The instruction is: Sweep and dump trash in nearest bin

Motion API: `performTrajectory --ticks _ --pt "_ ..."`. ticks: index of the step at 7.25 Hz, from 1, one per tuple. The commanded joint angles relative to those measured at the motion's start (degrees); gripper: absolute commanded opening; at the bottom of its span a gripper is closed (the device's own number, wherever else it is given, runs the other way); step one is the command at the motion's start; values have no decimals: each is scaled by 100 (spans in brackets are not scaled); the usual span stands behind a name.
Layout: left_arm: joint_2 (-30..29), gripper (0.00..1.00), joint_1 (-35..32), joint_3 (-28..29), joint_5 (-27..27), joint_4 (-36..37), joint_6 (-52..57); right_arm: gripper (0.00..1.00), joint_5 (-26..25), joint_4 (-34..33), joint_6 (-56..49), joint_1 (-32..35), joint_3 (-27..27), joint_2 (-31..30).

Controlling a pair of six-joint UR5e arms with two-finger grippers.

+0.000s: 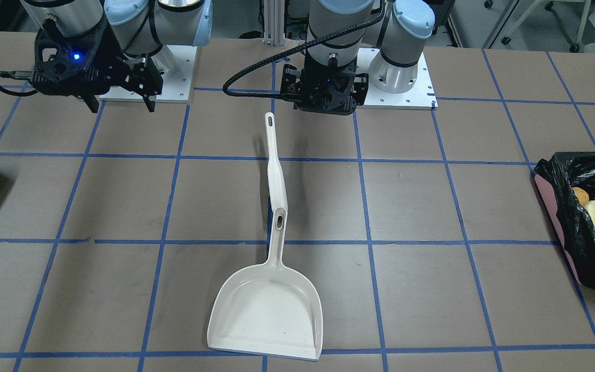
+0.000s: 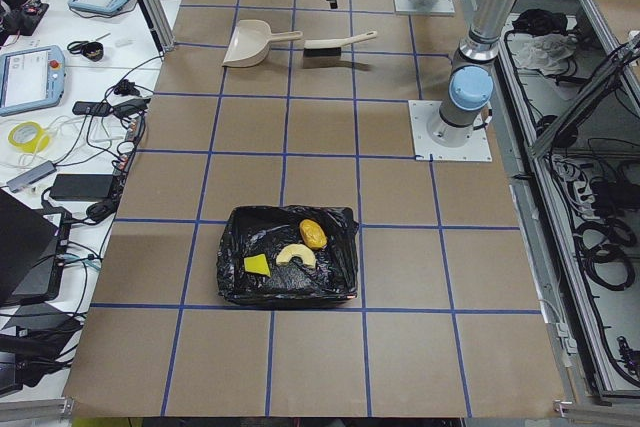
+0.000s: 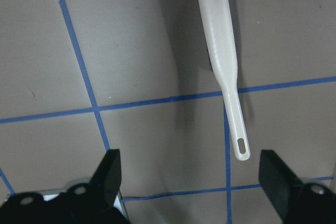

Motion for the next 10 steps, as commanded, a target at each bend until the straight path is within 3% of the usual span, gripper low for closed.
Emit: performTrajectory --ticks 1,3,5,10 --pt "399 94 306 -154 8 -34 -29 100 -22 102 -11 9 14 -23" --pt "515 95 966 -66 -53 45 1027 100 -31 111 -20 97 14 -23" --pt "472 100 1020 -66 8 989 1052 100 -31 102 41 97 31 -23" --pt "506 100 1144 13 34 1038 1096 100 -57 111 -19 88 22 -5"
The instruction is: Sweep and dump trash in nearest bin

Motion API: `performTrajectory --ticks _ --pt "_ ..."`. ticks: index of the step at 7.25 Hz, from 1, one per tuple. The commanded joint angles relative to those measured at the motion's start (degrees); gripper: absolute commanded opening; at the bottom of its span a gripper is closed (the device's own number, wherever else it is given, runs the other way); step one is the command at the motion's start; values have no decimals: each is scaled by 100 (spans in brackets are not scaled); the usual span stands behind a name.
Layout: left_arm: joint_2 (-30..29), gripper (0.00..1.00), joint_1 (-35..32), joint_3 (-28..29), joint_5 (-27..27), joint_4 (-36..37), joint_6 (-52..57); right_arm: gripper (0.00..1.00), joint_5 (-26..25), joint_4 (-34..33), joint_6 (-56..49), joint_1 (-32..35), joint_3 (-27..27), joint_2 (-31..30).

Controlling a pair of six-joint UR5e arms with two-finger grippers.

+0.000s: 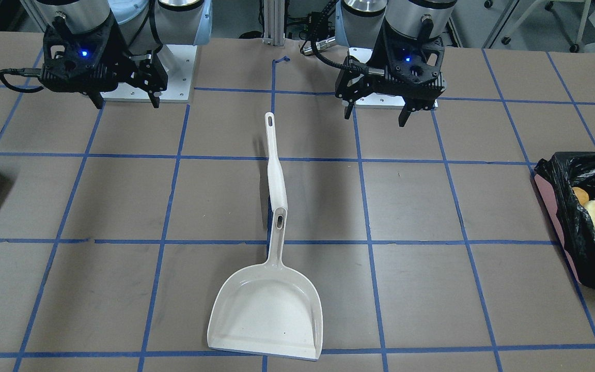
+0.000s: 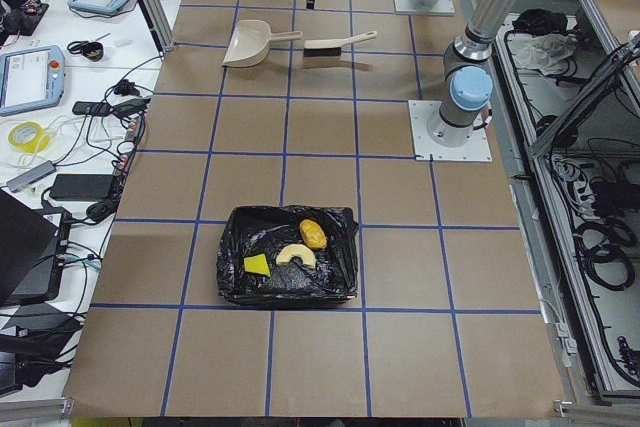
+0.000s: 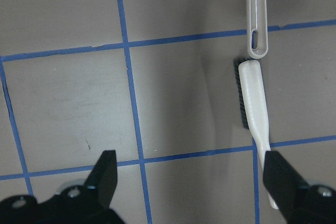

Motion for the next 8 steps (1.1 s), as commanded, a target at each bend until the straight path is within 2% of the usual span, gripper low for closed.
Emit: performTrajectory --ticks 1,4,8 --pt "1 100 16 13 2 -27 8 100 -10 229 -49 -8 -30 -111" --pt "1 100 16 -13 2 -35 8 100 -334 292 -40 -8 -31 -139" --pt "1 100 16 -31 2 -44 8 100 -256 240 4 -8 -31 -156"
